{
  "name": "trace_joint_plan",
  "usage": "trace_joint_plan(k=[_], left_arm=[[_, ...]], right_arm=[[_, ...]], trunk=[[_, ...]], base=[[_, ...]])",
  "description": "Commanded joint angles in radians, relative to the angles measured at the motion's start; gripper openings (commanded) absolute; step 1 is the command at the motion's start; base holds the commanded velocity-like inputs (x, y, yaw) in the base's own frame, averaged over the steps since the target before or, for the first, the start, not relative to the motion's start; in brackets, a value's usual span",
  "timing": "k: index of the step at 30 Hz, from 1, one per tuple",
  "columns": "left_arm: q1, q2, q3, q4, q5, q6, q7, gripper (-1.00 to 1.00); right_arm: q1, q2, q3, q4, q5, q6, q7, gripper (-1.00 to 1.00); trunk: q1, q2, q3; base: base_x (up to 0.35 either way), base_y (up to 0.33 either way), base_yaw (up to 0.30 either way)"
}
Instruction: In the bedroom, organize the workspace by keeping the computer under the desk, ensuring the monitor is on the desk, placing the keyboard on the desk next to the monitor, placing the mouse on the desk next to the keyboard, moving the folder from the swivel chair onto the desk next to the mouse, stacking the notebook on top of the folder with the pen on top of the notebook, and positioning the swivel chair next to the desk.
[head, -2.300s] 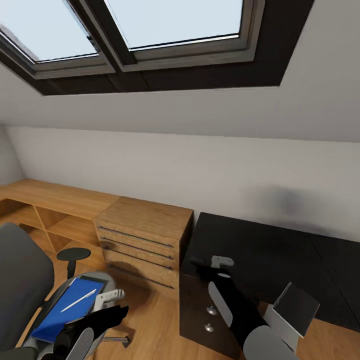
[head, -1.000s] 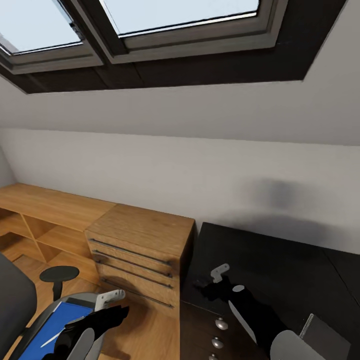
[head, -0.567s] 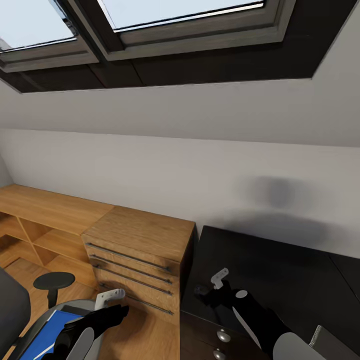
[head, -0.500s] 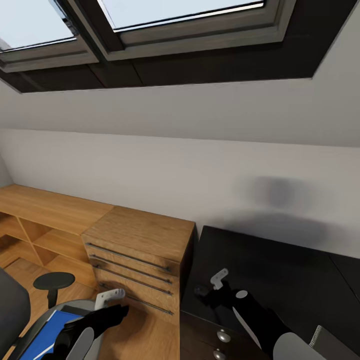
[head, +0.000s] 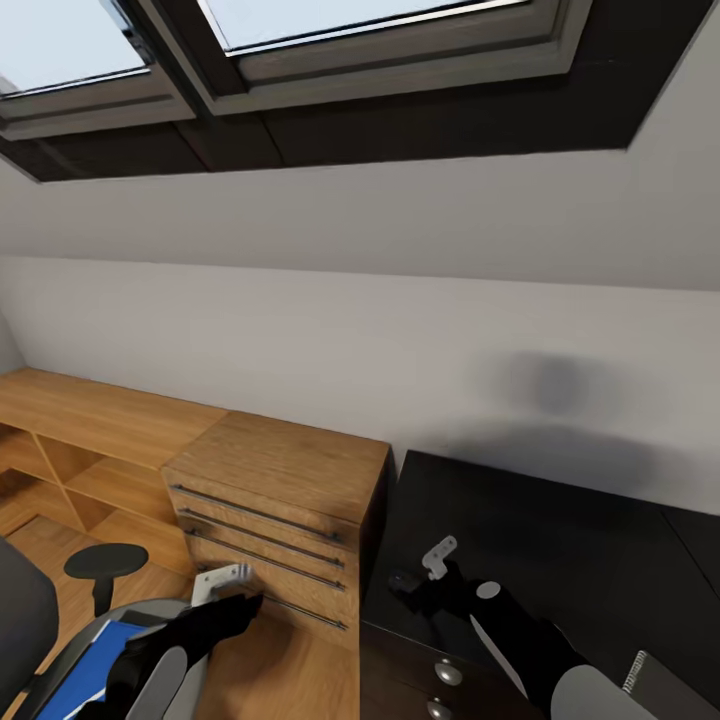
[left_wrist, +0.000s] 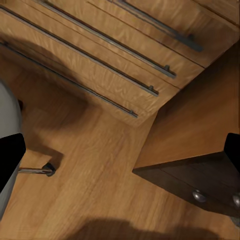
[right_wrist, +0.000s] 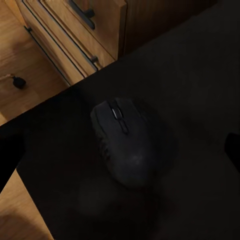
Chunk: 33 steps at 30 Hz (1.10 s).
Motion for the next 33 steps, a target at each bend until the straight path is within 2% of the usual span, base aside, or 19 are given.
trace_joint_plan(k=[1, 8, 33], left_arm=[[-0.001, 0.001, -0.003, -0.014, 0.011, 0.001, 0.010, 1.00], [-0.001, 0.001, -0.005, -0.081, 0.011, 0.002, 0.011, 1.00], [-0.001, 0.001, -0.007, -0.084, 0.011, 0.004, 0.012, 1.00]], right_arm=[[-0.001, 0.000, 0.003, -0.003, -0.003, 0.004, -0.003, 1.00], [-0.001, 0.001, 0.004, -0.005, -0.003, 0.003, -0.005, 1.00], [-0.001, -0.001, 0.001, -0.010, -0.004, 0.003, -0.002, 1.00]], trunk=[[0.004, -0.009, -0.005], [0.031, -0.058, -0.027], [0.127, -0.233, -0.105]], base=[[0.000, 0.000, 0.000], [0.000, 0.000, 0.000], [0.000, 0.000, 0.000]])
